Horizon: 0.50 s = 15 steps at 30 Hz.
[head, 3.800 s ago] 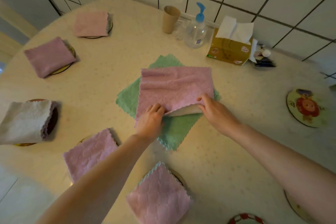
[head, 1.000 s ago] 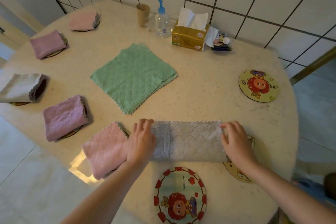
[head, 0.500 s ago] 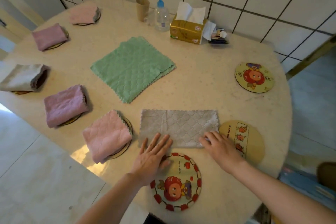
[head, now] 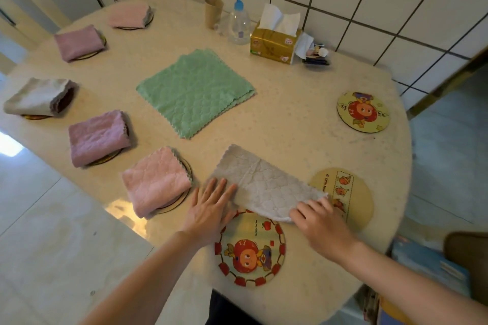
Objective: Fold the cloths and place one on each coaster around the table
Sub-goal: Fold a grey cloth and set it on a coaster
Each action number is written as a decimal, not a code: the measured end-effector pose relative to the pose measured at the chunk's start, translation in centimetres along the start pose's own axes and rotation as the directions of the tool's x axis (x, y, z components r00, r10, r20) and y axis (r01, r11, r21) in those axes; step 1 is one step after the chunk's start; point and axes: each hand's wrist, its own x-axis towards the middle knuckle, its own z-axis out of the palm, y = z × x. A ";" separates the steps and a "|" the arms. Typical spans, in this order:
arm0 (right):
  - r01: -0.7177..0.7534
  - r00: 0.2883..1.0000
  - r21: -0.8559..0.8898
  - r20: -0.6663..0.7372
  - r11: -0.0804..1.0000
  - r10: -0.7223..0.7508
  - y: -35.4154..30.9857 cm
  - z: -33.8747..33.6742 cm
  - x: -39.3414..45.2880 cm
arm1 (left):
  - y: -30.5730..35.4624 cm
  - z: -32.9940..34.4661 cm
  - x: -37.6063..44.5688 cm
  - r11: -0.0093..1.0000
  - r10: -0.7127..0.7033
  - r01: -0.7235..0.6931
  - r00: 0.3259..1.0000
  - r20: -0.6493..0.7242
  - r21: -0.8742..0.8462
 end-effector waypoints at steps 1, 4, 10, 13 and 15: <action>0.015 1.000 0.031 -0.010 0.999 -0.015 -1.0 0.0 -0.8 | 0.2 -0.3 0.3 1.000 0.009 -0.010 1.000 0.017 0.014; 0.031 0.999 0.104 -0.043 0.994 -0.026 -3.5 0.0 -1.4 | 1.3 -1.0 0.7 0.998 0.058 -0.060 0.995 0.086 0.021; 0.031 0.993 0.144 -0.114 0.989 -0.014 -6.2 -1.3 -0.3 | 6.7 0.8 -2.3 0.941 0.327 -0.329 0.944 -0.033 -0.083; 0.114 0.993 0.266 -0.045 0.957 -0.106 -6.4 -2.3 -0.8 | 7.3 1.9 -3.3 0.953 0.244 -0.253 0.967 -0.071 -0.168; 0.119 0.993 0.332 -0.033 0.936 -0.115 -4.8 -2.1 -1.2 | 6.4 2.4 -3.8 0.951 0.258 -0.264 0.965 -0.054 -0.162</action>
